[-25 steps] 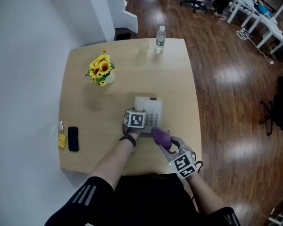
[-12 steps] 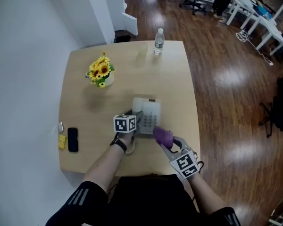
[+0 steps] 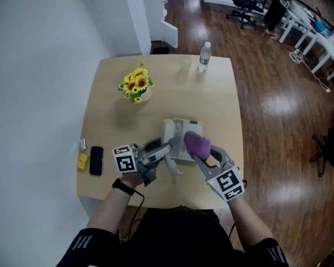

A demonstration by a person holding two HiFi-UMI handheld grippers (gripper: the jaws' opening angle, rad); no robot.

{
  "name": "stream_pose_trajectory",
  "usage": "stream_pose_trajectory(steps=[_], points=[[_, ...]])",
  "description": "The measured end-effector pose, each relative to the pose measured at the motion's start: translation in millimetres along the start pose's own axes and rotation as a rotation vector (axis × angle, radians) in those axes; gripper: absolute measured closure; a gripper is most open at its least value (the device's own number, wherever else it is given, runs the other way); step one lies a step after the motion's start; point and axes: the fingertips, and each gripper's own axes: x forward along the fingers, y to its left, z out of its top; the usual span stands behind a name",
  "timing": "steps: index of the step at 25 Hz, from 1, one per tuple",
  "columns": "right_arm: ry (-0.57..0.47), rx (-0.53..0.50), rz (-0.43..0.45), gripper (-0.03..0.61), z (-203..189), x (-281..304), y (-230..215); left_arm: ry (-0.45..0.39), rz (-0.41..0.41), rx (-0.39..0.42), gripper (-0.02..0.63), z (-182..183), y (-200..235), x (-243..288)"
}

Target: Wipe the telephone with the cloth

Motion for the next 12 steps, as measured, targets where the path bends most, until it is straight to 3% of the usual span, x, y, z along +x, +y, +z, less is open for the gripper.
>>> stream_pose_trajectory(steps=[6,12], points=[[-0.068,-0.317,0.049,0.446,87.2,27.5,23.7,-0.035,-0.151,-0.014,0.397,8.7,-58.3,-29.9],[-0.015,-0.585,0.133,0.446,114.1,45.8,73.2,-0.024,-0.15,0.028,0.399,9.2,-74.1,-45.8]])
